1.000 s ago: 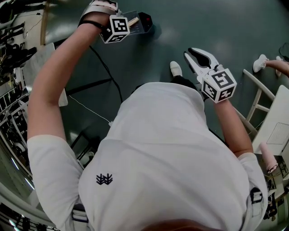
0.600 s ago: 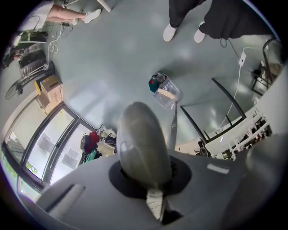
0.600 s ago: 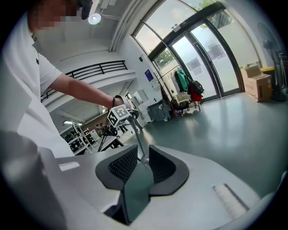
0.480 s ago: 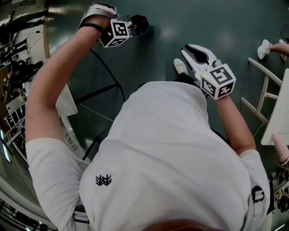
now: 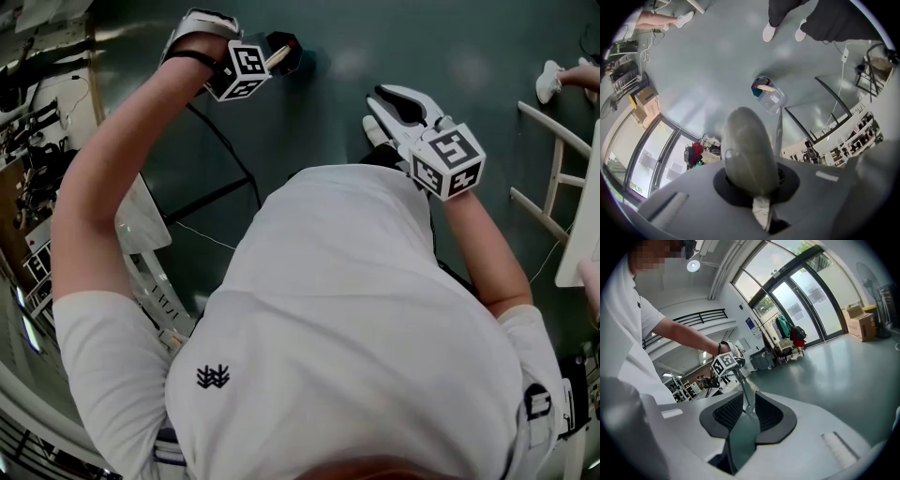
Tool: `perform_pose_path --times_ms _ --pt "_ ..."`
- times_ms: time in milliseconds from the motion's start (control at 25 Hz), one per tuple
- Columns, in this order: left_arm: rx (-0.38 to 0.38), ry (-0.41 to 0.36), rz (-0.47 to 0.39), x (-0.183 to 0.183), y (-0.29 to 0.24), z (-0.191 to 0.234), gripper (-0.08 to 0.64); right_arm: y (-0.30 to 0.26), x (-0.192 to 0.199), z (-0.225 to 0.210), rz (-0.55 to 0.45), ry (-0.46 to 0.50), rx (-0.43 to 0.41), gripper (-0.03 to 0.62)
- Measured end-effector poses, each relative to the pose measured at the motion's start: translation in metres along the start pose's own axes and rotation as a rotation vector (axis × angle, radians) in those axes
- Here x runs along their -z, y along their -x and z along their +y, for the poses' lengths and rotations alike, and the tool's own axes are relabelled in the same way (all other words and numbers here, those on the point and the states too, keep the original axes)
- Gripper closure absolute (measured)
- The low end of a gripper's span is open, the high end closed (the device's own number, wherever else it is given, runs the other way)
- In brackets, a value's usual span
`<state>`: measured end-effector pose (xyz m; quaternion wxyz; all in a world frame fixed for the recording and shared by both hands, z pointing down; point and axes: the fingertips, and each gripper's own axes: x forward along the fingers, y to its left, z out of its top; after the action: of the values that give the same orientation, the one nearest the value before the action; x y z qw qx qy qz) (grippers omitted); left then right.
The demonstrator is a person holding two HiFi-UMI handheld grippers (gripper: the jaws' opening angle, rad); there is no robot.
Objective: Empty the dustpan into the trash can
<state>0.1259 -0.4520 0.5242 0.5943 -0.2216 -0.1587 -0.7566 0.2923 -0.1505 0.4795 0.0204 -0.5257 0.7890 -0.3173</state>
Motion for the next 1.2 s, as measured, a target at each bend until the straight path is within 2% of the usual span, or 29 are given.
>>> perform_pose_path --times_ms 200,560,880,1200 --pt "0.051 0.045 -0.004 0.011 -0.004 -0.019 0.505 0.001 0.002 -0.003 0.016 0.013 -0.004 0.512" --pt "0.188 0.208 0.0 0.035 0.002 -0.093 0.505 -0.02 -0.007 0.013 0.073 0.101 -0.092 0.512" --pt "0.333 0.362 -0.016 0.037 0.02 -0.205 0.505 -0.04 -0.001 0.061 0.143 0.19 -0.189 0.514" --pt "0.462 0.55 -0.065 0.006 0.049 -0.329 0.505 -0.049 0.019 0.115 0.212 0.282 -0.242 0.514"
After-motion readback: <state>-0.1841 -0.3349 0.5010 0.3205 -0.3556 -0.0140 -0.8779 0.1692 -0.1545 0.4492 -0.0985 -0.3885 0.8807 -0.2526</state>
